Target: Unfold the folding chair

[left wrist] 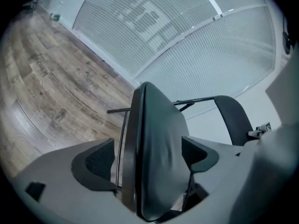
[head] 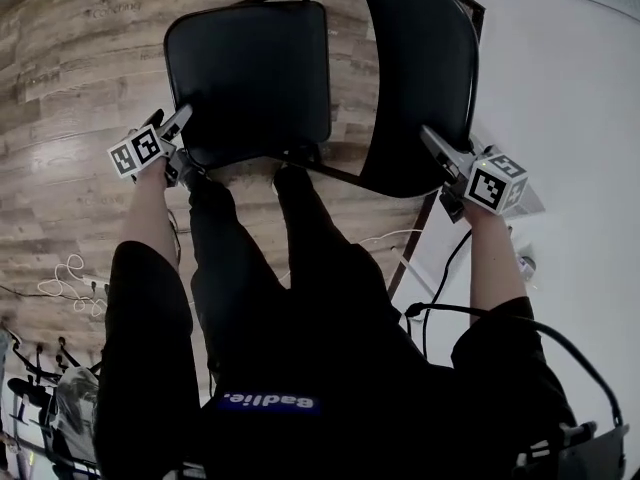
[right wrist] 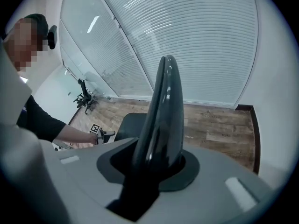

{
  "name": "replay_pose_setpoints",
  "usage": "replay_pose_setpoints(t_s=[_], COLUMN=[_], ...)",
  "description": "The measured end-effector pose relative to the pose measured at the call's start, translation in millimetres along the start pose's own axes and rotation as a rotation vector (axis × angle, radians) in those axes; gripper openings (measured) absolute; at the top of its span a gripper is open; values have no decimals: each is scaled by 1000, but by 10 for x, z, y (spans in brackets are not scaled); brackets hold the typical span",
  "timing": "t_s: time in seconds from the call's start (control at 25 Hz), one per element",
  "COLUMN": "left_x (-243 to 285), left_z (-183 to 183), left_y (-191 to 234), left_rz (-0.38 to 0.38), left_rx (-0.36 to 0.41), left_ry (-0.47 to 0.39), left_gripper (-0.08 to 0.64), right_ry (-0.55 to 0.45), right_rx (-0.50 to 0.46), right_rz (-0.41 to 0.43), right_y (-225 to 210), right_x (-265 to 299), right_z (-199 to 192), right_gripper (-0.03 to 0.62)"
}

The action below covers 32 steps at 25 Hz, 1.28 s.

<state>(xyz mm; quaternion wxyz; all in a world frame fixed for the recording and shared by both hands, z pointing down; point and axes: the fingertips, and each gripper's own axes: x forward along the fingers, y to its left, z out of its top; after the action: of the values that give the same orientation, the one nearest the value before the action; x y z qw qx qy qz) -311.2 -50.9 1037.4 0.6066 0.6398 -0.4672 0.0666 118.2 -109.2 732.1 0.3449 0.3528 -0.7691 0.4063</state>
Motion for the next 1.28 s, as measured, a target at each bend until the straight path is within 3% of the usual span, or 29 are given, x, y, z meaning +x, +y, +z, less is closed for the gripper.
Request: replay_pose_setpoints(t_s=[0.2,0.32,0.48,0.56,0.76,0.92,1.16,1.28], left_x=[-621,-947,-1379,-1596,-2093,-2444,-2811,-2877], left_z=[141,-5,-303,-449,-194,177,470,441], left_y=[-598,-1092,-1842,-2199,-2796,-3196,-4107,-4522], left_rz=[-25,-70,-94,-107,-125,-159,-289,-342], left_rx=[16,47,197,243,210,274,330,390], left_ry=[-23,56,204,234,100,1,-150,-172], left_gripper=[433,433,431,431,431,431,431,430], right_ry=[6,16,6,17,36,-3,-140,-240], right_rx=[6,15,29,32,-3,11,11,-9], right_rz=[-22,-35,-84,-124,-193,-216,-255,-203], right_y=[54,115,83,54,37,57,130,376], right_x=[19,14,-13,-77,-264,-454,-1008,-1265], right_z=[79,163,223,222,211,197,213,296], right_gripper=[91,91,106,135,161,169,181,162])
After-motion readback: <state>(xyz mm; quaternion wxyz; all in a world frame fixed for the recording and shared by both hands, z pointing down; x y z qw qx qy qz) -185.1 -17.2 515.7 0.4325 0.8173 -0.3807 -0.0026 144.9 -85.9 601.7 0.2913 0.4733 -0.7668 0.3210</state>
